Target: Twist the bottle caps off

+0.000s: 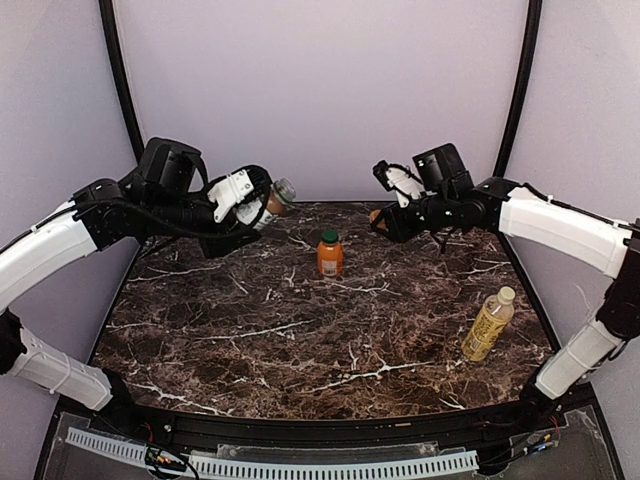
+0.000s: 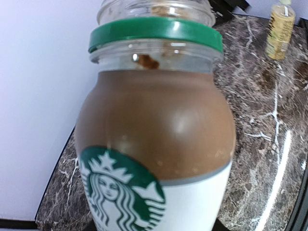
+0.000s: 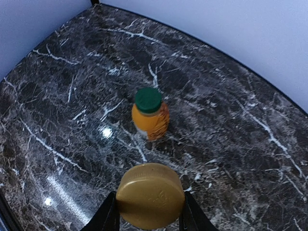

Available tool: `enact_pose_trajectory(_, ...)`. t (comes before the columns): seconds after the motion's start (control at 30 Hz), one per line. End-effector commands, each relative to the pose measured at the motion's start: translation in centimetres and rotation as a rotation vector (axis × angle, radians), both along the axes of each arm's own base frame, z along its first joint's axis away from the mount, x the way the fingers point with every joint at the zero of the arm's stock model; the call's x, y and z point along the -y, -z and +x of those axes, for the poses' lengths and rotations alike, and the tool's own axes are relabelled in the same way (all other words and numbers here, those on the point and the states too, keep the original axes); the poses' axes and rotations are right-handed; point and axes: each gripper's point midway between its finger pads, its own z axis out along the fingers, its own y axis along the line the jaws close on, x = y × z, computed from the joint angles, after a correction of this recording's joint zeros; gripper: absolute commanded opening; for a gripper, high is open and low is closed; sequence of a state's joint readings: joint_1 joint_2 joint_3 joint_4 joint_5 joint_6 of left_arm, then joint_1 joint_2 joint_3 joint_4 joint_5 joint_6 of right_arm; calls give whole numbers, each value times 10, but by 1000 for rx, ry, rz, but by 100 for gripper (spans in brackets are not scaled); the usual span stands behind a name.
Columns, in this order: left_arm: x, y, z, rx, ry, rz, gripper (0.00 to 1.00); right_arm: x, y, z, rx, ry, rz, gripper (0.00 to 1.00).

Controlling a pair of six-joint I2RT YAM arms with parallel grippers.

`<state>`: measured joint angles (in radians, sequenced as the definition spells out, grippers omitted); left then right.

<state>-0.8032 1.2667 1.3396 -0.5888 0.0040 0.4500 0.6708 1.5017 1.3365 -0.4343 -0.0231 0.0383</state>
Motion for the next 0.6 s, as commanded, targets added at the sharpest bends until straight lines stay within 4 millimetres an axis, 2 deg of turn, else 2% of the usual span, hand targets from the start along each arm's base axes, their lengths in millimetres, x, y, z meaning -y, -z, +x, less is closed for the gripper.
enact_pose_trajectory(0.0,-22,-19,19,47,-154,-92,35,-23,63,-35,-225,-35,-58,0)
enact_pose_trajectory(0.2,-23,-14,10,-6,-135,-129,35,-27,172,-70,-519,-54,-279,0)
enact_pose_trajectory(0.27,-22,-15,10,-9,-132,-133,35,-28,193,-80,-572,-66,-331,0)
enact_pose_trajectory(0.4,-22,-15,9,-7,-128,-132,35,-29,219,-91,-613,-66,-387,0)
enact_pose_trajectory(0.57,-23,-13,8,-9,-128,-130,35,-25,234,-94,-620,-46,-427,1)
